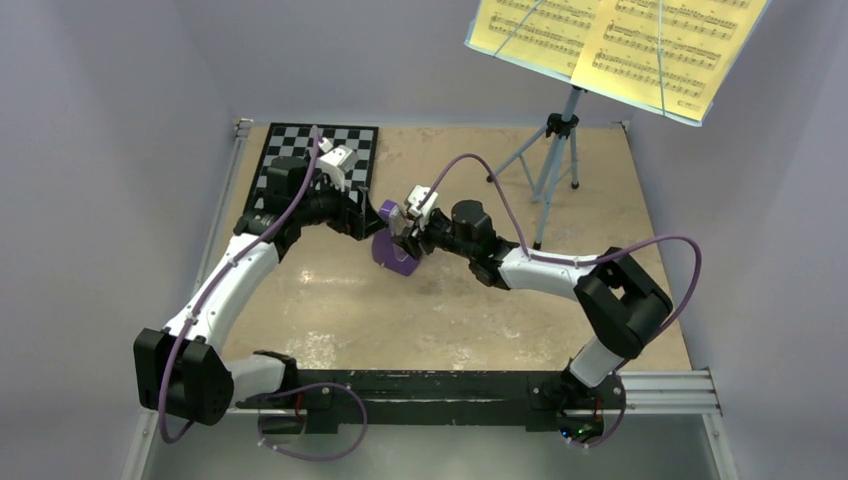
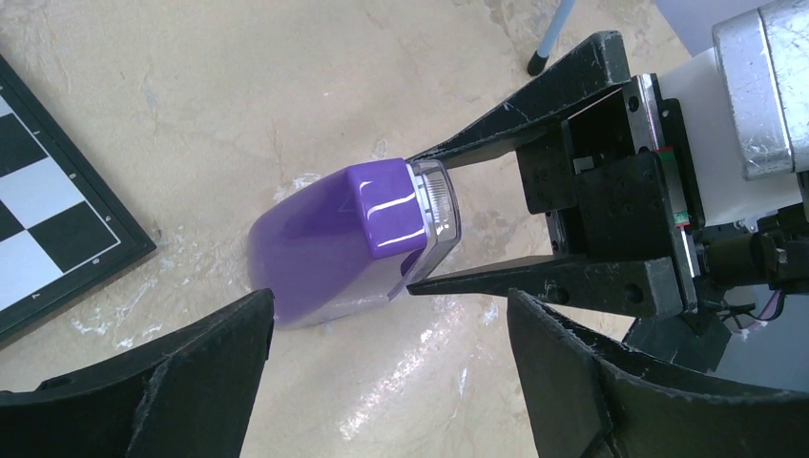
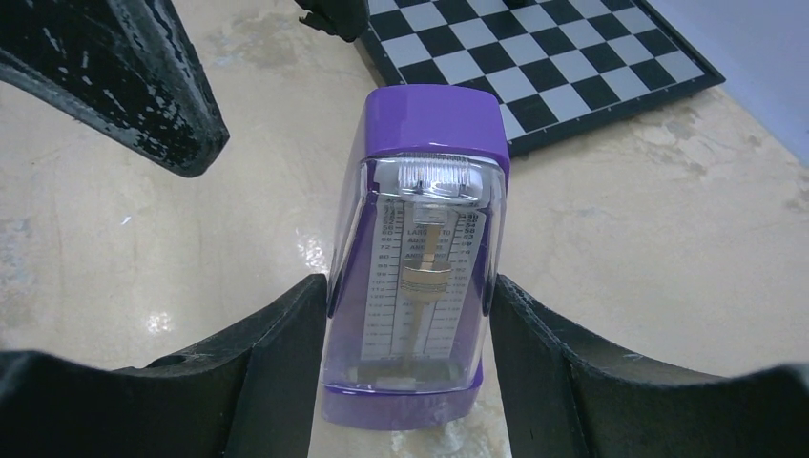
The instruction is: Pack up the instrument practice props
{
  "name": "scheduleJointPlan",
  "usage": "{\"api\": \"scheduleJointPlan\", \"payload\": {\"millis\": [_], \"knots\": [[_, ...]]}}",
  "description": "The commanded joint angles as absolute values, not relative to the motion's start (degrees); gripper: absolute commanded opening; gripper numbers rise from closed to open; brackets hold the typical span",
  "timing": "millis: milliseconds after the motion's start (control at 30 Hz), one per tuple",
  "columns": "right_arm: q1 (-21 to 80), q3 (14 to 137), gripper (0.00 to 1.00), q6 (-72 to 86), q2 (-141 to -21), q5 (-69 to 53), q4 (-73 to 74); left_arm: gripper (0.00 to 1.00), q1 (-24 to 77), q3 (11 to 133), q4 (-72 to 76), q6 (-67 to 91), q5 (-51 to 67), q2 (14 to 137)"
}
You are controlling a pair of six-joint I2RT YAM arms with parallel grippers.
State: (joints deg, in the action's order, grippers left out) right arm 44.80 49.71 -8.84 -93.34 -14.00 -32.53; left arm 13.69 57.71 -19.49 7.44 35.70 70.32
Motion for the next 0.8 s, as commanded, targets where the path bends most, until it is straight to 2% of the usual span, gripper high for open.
{"api": "scheduleJointPlan", "payload": {"millis": [0, 400, 600, 767], "knots": [[45.3, 50.5, 0.0, -10.5, -94.8, -13.5, -33.2, 0.96, 12.3, 57.1, -17.9, 6.1, 37.5, 68.3], [45.4, 55.2, 0.0, -15.0, -95.7, -14.8, -14.9, 0.96, 11.9, 58.8, -17.0, 6.9, 37.7, 68.3], [45.4, 56.0, 0.0, -17.5, -96.6, -15.1, -11.9, 0.96, 12.4, 59.2, -15.3, 9.2, 36.3, 67.7], [45.4, 55.6, 0.0, -16.6, -97.3, -14.7, -13.7, 0.97, 16.5, 57.8, -12.2, 13.3, 27.0, 69.1]]}}
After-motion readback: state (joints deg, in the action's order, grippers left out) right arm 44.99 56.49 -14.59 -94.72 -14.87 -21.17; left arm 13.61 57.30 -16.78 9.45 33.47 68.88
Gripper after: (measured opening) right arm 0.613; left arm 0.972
